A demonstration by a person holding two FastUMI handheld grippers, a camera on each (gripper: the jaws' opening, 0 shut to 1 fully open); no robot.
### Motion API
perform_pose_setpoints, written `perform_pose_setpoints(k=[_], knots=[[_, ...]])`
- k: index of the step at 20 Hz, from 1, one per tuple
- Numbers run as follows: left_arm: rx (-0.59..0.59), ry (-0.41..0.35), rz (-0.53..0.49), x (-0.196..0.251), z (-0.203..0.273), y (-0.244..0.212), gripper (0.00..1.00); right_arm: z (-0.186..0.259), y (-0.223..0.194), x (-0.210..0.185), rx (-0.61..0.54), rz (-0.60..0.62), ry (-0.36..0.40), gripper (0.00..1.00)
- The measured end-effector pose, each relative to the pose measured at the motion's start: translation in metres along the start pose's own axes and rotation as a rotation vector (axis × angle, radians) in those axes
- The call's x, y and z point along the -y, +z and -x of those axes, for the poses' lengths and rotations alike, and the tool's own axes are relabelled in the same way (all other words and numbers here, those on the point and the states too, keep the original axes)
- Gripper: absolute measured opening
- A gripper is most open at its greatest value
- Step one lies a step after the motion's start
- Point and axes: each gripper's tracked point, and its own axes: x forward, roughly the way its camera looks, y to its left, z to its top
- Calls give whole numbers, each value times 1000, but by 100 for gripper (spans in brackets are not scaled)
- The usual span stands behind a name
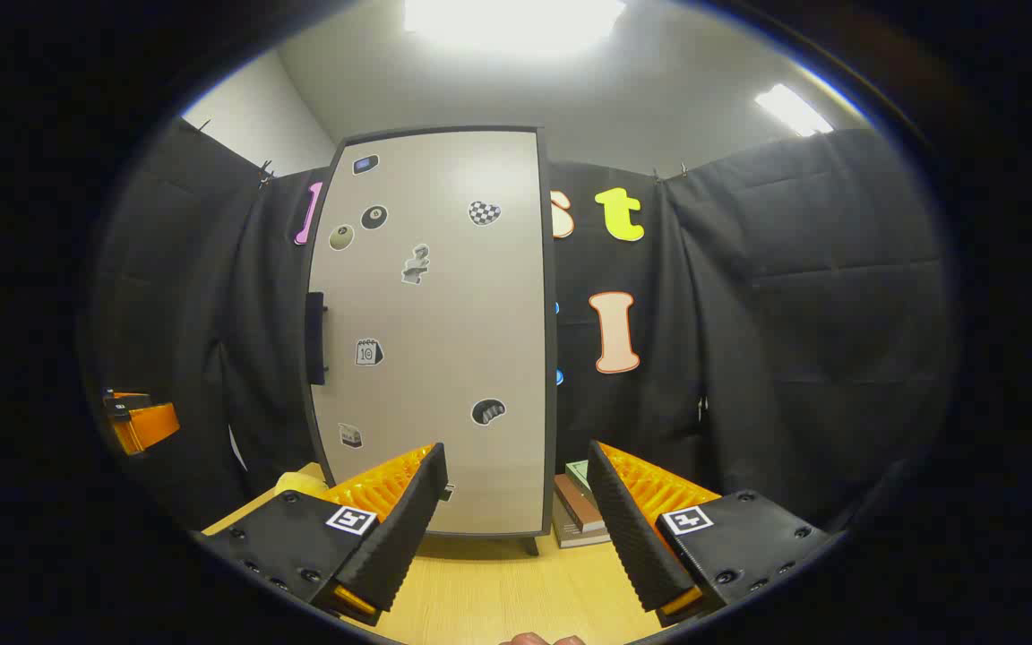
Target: Open the cabinet door with the right hand, grasp the bottle in the cabinet with the left hand and place it on the coaster, then close the cabinet door with the right hand.
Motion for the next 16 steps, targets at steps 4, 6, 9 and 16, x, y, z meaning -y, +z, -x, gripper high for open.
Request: perform_pose_setpoints(k=[4, 6, 9, 16], knots=[[-9, -12, 4, 1, 1, -6, 92, 1, 1, -2, 1, 14, 2, 99], [-13, -19, 0, 1, 1, -8, 92, 1, 1, -3, -3, 15, 3, 100], [-17, -29, -1, 4, -1, -11, 89, 0, 0, -3, -16, 5, 8, 100], [-20, -32, -14, 4, -1, -18, 92, -4, 1, -10, -19, 25, 21, 100]])
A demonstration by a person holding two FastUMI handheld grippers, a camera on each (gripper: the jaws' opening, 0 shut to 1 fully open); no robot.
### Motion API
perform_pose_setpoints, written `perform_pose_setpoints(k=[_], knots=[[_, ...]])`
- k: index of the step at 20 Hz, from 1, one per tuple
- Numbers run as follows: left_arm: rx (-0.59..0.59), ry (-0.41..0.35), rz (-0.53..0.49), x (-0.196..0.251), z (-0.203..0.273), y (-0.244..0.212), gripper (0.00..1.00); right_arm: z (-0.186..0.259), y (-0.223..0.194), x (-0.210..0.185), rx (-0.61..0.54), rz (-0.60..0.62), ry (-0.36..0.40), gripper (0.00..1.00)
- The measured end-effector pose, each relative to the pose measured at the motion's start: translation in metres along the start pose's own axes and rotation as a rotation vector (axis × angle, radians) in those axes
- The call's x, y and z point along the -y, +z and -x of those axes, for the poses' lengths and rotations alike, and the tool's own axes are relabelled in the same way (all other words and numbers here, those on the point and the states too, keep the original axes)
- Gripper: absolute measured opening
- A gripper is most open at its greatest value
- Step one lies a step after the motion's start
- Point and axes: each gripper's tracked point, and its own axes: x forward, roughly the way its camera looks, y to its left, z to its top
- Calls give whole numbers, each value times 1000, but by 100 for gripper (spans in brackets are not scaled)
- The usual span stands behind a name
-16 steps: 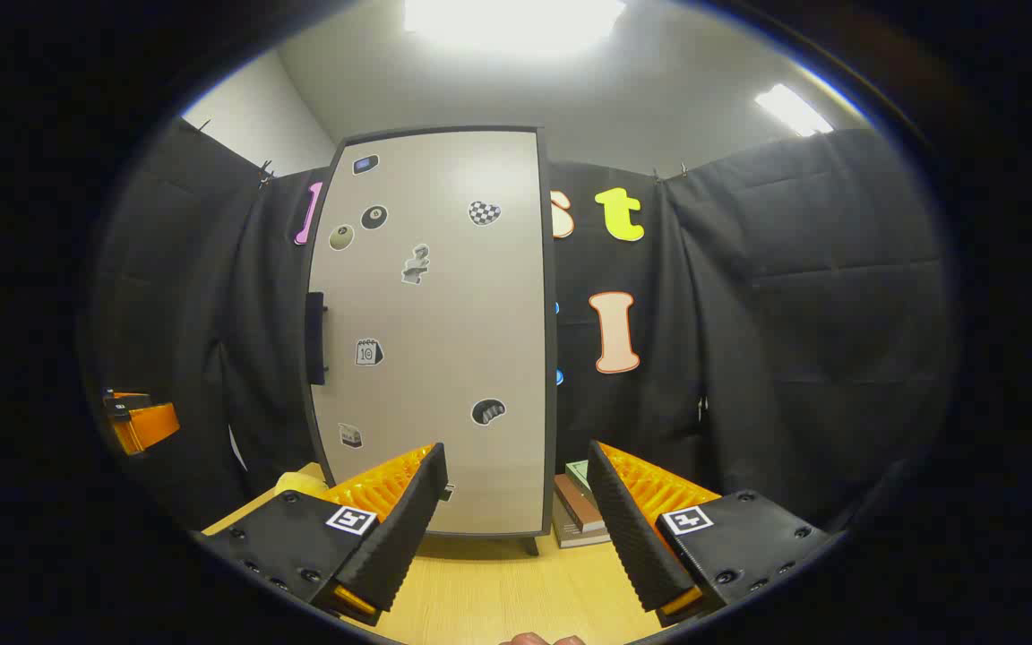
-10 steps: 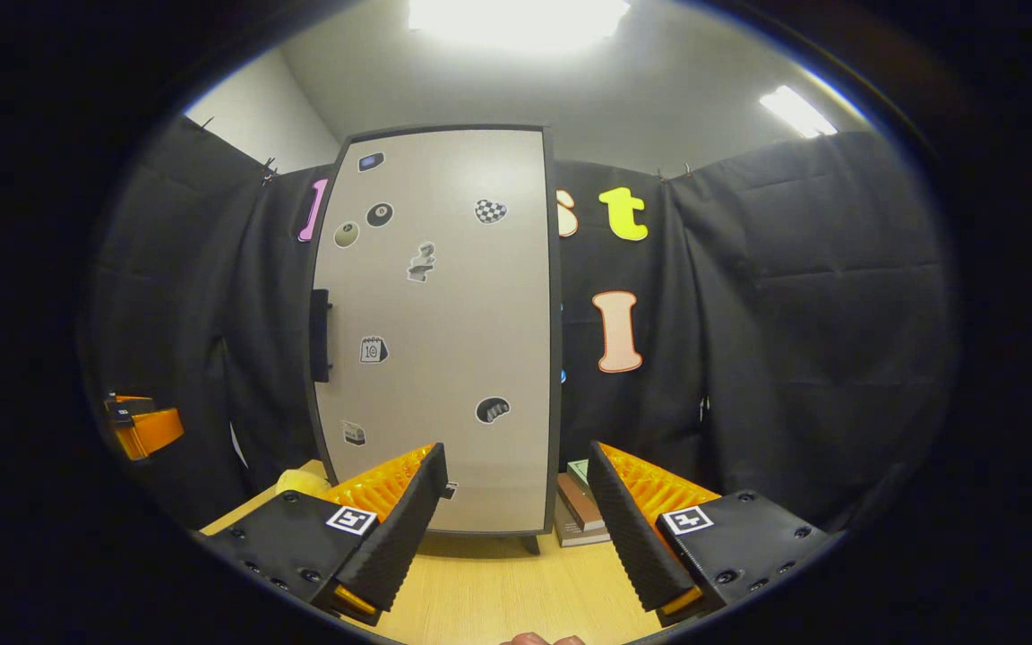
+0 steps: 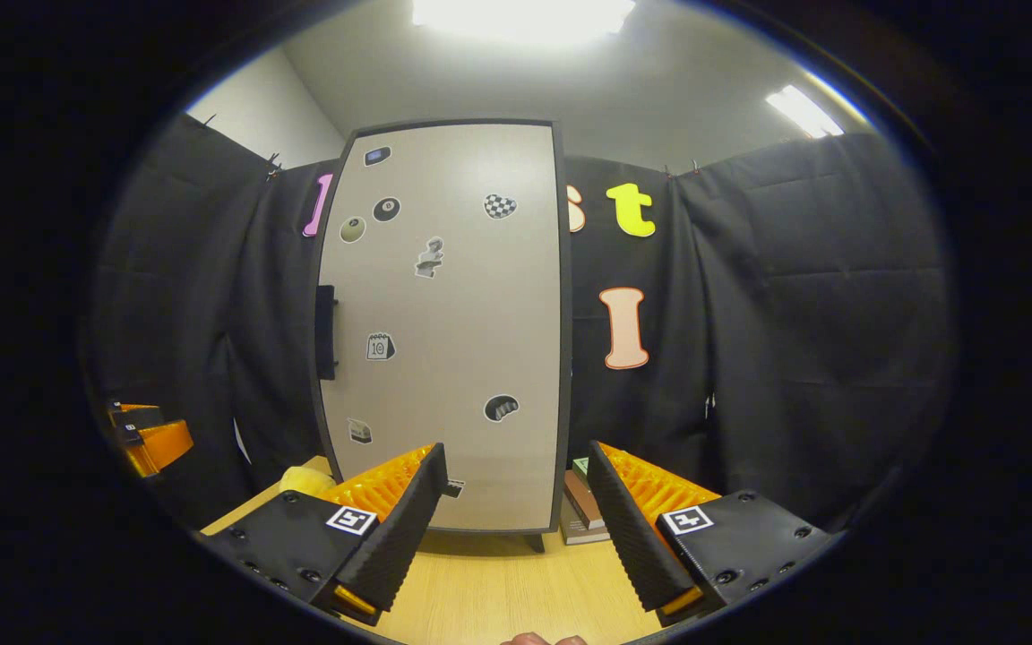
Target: Open the cabinet door with the right hand, grasp the bottle in the cabinet with the left hand and place it on the coaster, then close the cabinet door with the right hand.
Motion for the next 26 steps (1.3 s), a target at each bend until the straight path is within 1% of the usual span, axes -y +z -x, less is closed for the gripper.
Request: perform_pose_setpoints(k=[1, 2, 3, 4, 5, 7, 11, 12, 13, 17, 19, 20, 21, 22, 23, 24, 26], knots=[[0, 0, -1, -1, 0, 0, 89, 0, 0, -1, -2, 1, 3, 100], [1, 3, -3, -1, -1, -2, 91, -1, 0, -3, -8, 2, 4, 100], [-1, 7, -4, -3, -2, -3, 89, -2, -1, -5, -17, 5, 6, 100], [-2, 10, -4, -5, 0, -5, 89, -5, -2, -6, -23, 15, 1, 100], [-3, 12, -4, -6, 1, -5, 91, -8, -2, -7, -22, 28, -5, 100], [-4, 20, -7, -11, 3, -8, 91, -14, 0, -8, -21, 37, -8, 100], [-11, 52, -23, -27, 6, -15, 92, -31, 15, -24, -25, -5, 33, 100], [-14, 61, -22, -32, 8, -19, 92, -37, 20, -31, -23, -10, 47, 97], [-18, 71, -20, -37, 10, -21, 92, -43, 26, -37, -19, -10, 57, 100], [-35, 108, -1, -55, 18, -31, 92, -62, 53, -72, 0, -6, 134, 100], [-42, 129, 9, -64, 20, -36, 92, -71, 64, -89, 22, 1, 155, 100], [-45, 143, 14, -71, 22, -39, 92, -75, 68, -99, 34, 8, 169, 97], [-47, 157, 21, -78, 24, -41, 92, -81, 72, -110, 39, 14, 185, 100], [-50, 171, 28, -83, 26, -44, 92, -86, 75, -121, 40, 17, 201, 97], [-54, 184, 36, -89, 28, -46, 92, -91, 79, -133, 40, 18, 218, 100], [-59, 195, 44, -93, 29, -49, 89, -97, 81, -145, 38, 16, 233, 100], [-68, 221, 55, -103, 33, -55, 89, -106, 81, -168, 26, 2, 270, 100]])
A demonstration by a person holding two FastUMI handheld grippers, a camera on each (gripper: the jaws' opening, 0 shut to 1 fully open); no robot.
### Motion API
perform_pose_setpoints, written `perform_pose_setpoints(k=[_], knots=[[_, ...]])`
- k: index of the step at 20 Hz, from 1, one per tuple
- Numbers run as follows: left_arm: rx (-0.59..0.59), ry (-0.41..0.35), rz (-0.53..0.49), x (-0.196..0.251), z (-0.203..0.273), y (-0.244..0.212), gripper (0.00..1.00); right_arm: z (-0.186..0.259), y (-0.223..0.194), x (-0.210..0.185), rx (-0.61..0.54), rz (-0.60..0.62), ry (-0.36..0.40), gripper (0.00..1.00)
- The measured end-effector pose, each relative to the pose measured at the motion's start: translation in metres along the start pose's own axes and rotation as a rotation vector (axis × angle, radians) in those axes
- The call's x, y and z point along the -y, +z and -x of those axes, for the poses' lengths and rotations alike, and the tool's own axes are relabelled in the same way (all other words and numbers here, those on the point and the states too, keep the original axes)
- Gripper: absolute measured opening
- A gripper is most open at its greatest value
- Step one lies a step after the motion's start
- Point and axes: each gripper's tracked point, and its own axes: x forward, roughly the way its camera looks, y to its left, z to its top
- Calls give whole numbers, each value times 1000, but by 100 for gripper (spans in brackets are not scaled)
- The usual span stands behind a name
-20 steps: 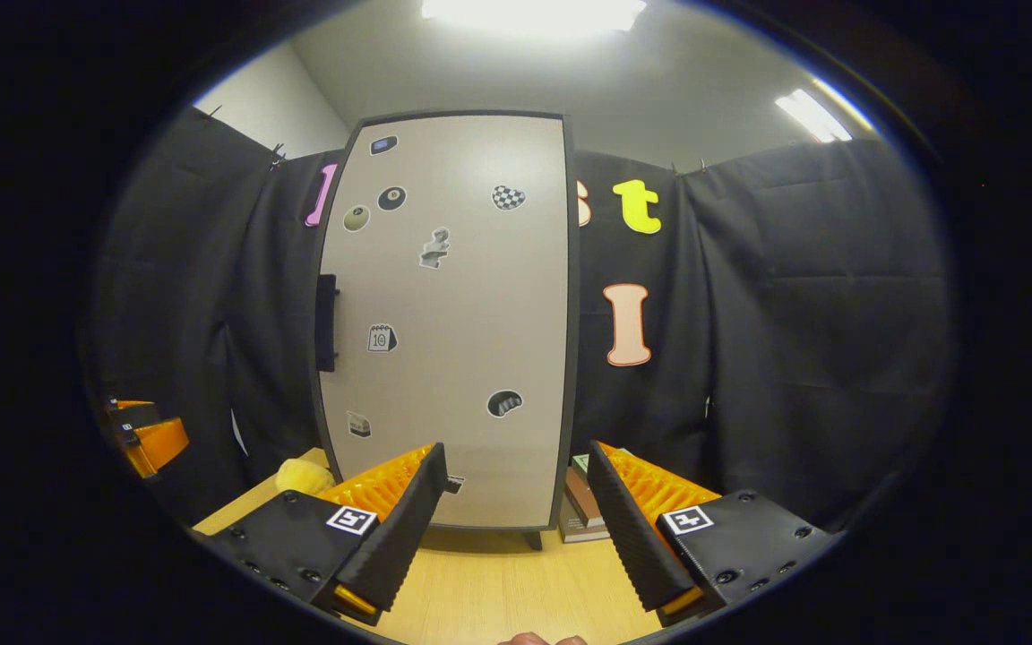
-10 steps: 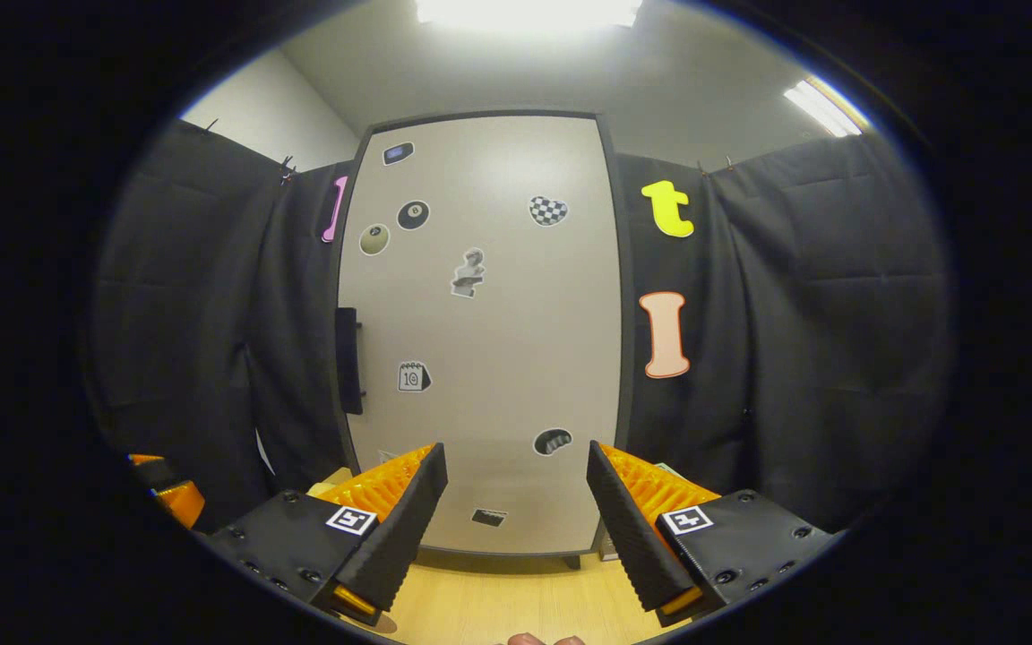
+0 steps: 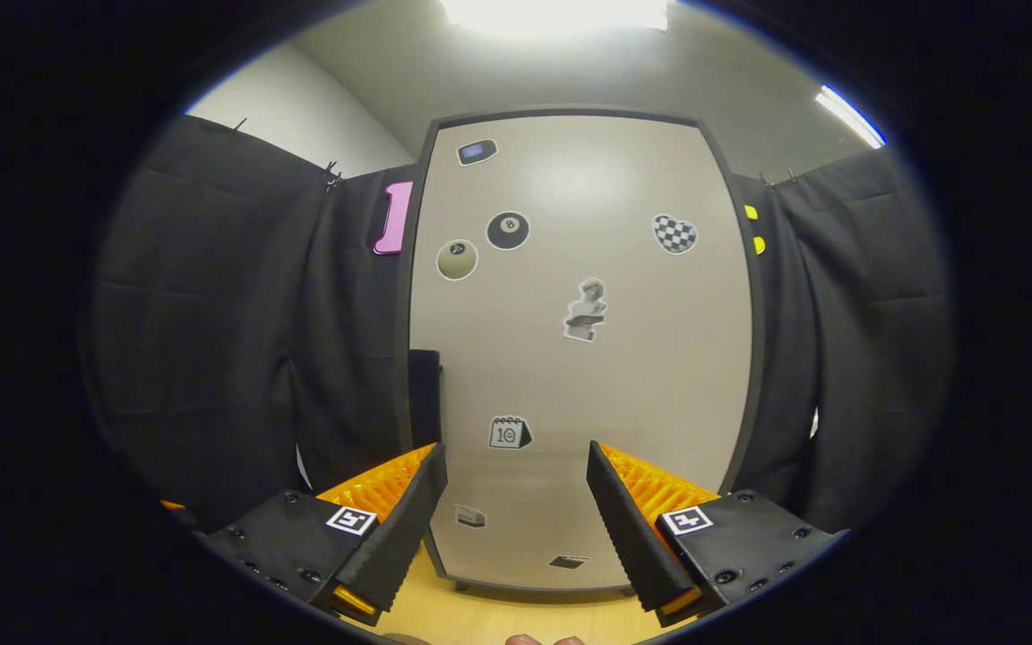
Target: Open the cabinet door with the right hand, grasp the bottle in the cabinet with the left hand and place it on the coaster, then close the cabinet door with the right hand.
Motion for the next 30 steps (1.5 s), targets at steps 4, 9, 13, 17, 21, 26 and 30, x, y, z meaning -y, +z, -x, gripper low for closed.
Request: perform_pose_setpoints(k=[4, 9, 13, 17, 21, 26, 30], knots=[[-18, 54, -2, -23, 3, -9, 89, -35, 1, -36, -11, 9, 49, 100], [-41, 95, -9, -42, 2, -20, 89, -71, 2, -53, 6, 41, 26, 100], [-47, 115, -33, -50, 1, -24, 94, -95, -3, -60, -20, 17, 0, 97], [-50, 108, -39, -49, 0, -24, 89, -117, -19, -63, -83, -8, -25, 97], [-51, 112, -40, -50, 0, -26, 92, -126, -24, -63, -103, -22, -53, 89], [-66, 119, -20, -52, 3, -31, 89, -130, -25, -69, -138, -6, -64, 51], [-69, 116, -19, -51, 5, -30, 89, -129, -26, -69, -168, -26, -79, 35]])
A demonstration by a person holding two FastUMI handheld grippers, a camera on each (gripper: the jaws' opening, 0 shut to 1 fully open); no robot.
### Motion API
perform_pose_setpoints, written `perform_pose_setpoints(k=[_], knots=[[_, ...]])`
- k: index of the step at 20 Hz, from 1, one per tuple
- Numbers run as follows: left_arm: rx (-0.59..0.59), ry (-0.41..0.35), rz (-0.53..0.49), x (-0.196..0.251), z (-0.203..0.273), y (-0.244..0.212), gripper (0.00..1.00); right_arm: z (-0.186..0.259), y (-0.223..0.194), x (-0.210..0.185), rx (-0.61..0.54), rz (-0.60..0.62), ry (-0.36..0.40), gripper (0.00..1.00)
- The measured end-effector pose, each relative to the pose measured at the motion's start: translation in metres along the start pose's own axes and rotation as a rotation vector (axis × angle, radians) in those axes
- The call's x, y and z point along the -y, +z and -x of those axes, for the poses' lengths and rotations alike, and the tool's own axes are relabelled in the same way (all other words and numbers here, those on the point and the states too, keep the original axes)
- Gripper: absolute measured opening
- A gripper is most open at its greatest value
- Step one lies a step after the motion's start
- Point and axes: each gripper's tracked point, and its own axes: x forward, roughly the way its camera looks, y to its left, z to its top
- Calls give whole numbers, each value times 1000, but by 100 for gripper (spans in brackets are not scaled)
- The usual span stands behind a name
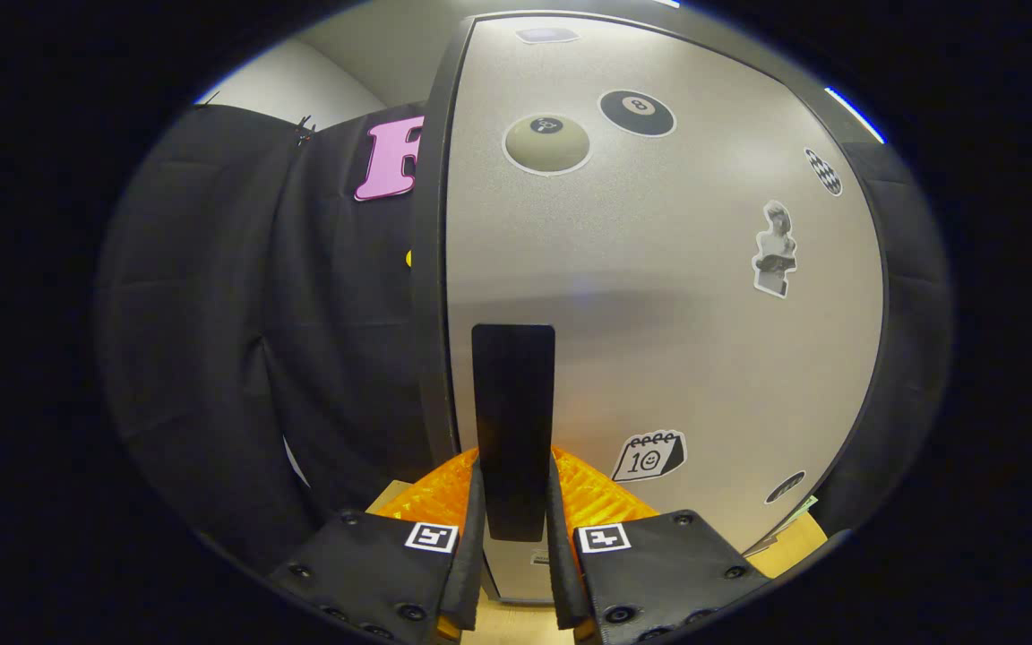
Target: Open the cabinet door with the right hand, grasp the bottle in the cabinet with the left hand and place it on the coaster, then close the cabinet door with the right hand.
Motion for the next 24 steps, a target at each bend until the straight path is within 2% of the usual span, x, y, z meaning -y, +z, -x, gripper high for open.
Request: perform_pose_setpoints(k=[1, 3, 4, 5, 6, 7, 8, 9, 13, 14, 15, 16, 18, 21, 22, 23, 24], knots=[[-1, -2, -2, 0, 0, 1, 89, -1, 0, 1, -3, 9, -1, 35], [5, -4, -8, 0, 1, 3, 92, -1, -1, 0, -6, 23, 4, 29], [8, -6, -12, 0, 1, 2, 89, 0, -1, 0, -2, 24, 13, 23], [7, -7, -15, 0, 1, 3, 94, 2, 0, -1, -6, 17, 28, 22], [8, -9, -16, 0, 1, 2, 91, 1, -1, -2, -11, 15, 43, 12], [8, -10, -13, 0, 1, 3, 91, 4, 0, -1, -20, 20, 54, 12], [8, -12, -9, 0, 0, 2, 89, 4, 0, -2, -16, 19, 60, 5], [9, -14, -6, 1, 0, 2, 89, 5, -2, -2, -17, 25, 68, 9], [15, -22, -11, 1, 0, 4, 89, 26, 1, -6, -6, 24, 120, 8], [16, -27, -11, 1, -1, 4, 89, 35, 0, -5, -6, 28, 139, 5], [16, -30, -11, 1, -1, 5, 89, 44, -1, -2, -6, 32, 157, 8], [16, -31, -13, 0, -1, 4, 89, 51, -3, 3, -4, 40, 175, 5], [22, -30, -21, 0, 0, 6, 92, 65, -4, 7, -5, 46, 204, 8], [24, -29, -16, 1, 0, 5, 89, 79, -7, 9, -1, 52, 232, 8], [25, -30, -13, 1, 0, 5, 89, 87, -7, 10, -4, 54, 241, 5], [24, -32, -14, 1, 0, 5, 92, 95, -8, 11, -7, 57, 250, 8], [25, -34, -19, 1, 0, 5, 89, 96, -9, 12, -6, 59, 259, 8]])
